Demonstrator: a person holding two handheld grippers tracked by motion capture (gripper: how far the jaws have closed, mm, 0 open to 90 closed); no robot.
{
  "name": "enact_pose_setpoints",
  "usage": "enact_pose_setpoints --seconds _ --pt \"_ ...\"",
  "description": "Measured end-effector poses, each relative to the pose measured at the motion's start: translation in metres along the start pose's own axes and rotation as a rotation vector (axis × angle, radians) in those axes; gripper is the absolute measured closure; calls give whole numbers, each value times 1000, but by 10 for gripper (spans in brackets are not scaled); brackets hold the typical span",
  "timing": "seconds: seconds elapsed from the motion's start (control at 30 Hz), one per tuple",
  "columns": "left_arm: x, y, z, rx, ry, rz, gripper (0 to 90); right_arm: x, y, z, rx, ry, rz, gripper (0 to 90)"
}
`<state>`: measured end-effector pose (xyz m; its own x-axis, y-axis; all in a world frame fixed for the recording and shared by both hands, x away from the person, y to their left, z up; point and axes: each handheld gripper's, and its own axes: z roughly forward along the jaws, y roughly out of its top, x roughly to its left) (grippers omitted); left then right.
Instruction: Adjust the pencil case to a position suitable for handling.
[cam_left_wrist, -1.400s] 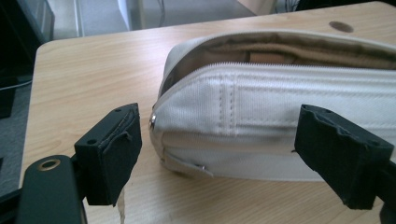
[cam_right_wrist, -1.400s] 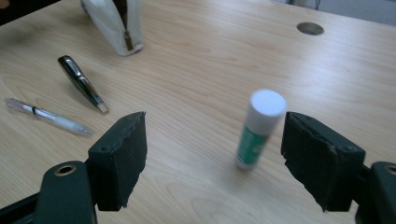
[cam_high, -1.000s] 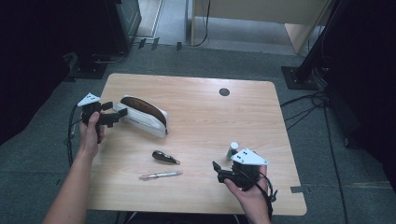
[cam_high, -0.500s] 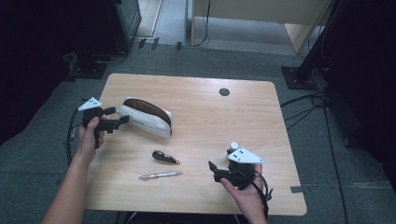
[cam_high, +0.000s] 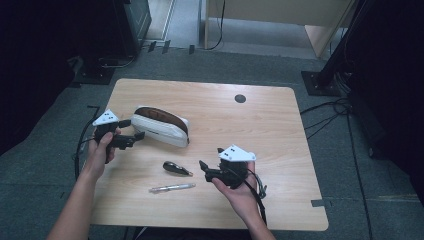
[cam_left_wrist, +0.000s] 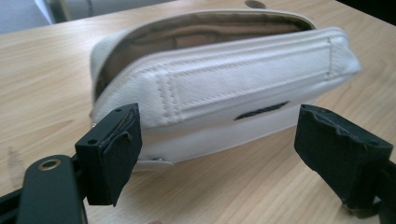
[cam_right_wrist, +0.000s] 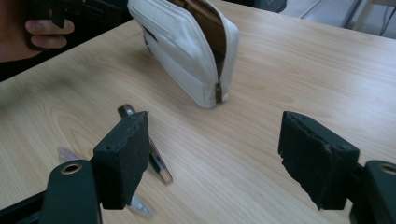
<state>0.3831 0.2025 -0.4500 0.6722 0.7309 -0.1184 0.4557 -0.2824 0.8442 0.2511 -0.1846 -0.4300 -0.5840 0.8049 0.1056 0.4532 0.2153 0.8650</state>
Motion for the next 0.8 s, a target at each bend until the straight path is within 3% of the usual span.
enact_pose_setpoints --seconds 0.2,0.43,0.8 --pt "9 0 -5 -36 50 -40 151 2 10 24 -11 22 3 284" --pt "20 -4 -2 -29 53 -82 147 0 13 52 -22 -4 -5 302" --pt "25 -9 8 6 51 -116 152 5 21 92 -23 28 18 319"
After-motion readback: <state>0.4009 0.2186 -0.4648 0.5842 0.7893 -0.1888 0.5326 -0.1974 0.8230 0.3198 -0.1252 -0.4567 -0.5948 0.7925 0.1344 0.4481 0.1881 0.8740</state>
